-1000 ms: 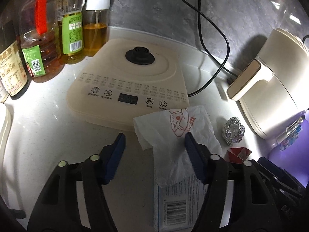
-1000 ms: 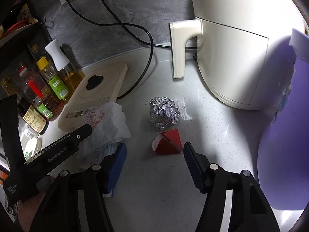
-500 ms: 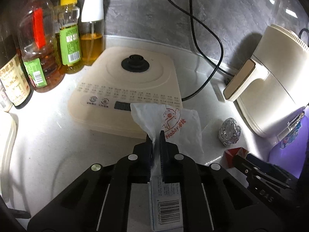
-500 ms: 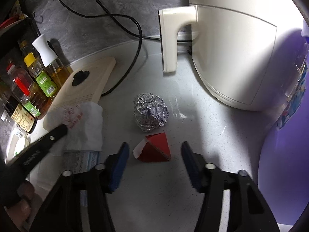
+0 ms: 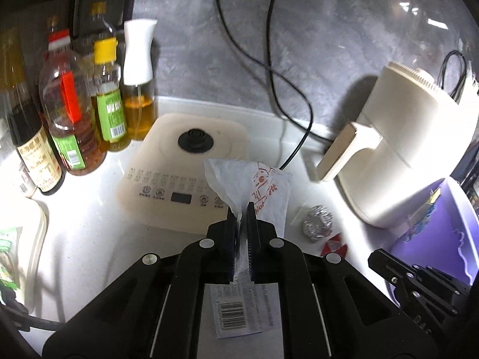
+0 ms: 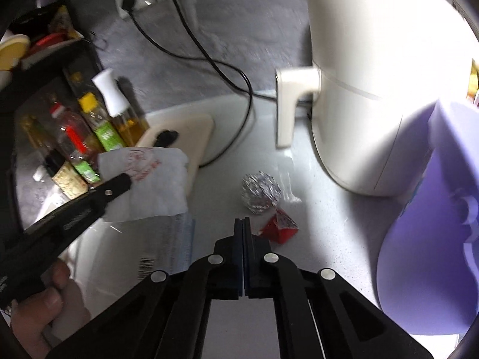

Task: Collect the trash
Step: 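Grasp the white paper bag with the left gripper while the right grasps the red wrapper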

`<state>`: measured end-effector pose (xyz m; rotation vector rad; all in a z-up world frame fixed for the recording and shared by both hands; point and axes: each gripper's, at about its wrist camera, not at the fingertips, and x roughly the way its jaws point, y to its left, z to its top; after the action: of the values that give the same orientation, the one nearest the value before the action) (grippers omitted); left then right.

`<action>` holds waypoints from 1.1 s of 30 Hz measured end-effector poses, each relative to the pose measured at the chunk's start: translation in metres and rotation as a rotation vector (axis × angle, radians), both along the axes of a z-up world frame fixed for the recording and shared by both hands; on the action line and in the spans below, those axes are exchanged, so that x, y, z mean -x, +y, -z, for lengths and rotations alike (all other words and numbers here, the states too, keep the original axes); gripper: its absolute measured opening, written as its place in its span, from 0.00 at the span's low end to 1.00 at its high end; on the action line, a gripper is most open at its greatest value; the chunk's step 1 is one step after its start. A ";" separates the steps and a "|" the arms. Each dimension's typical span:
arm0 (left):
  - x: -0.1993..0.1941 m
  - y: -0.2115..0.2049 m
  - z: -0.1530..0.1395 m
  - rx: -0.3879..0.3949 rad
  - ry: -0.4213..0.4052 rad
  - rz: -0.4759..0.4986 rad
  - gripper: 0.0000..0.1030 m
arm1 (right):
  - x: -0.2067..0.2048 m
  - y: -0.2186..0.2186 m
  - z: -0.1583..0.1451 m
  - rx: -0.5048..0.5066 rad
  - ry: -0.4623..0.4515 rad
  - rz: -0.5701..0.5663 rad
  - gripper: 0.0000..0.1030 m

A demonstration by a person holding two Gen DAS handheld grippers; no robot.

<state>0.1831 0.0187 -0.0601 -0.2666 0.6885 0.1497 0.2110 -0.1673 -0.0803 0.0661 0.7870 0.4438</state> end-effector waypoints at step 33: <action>-0.048 -0.014 0.023 -0.098 0.015 -0.001 0.07 | -0.056 -0.003 0.059 -0.010 0.153 0.082 0.37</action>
<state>0.2315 0.0045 -0.0827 -0.1725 0.6941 0.1861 0.2668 -0.1701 -0.1392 0.1424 0.9286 0.3675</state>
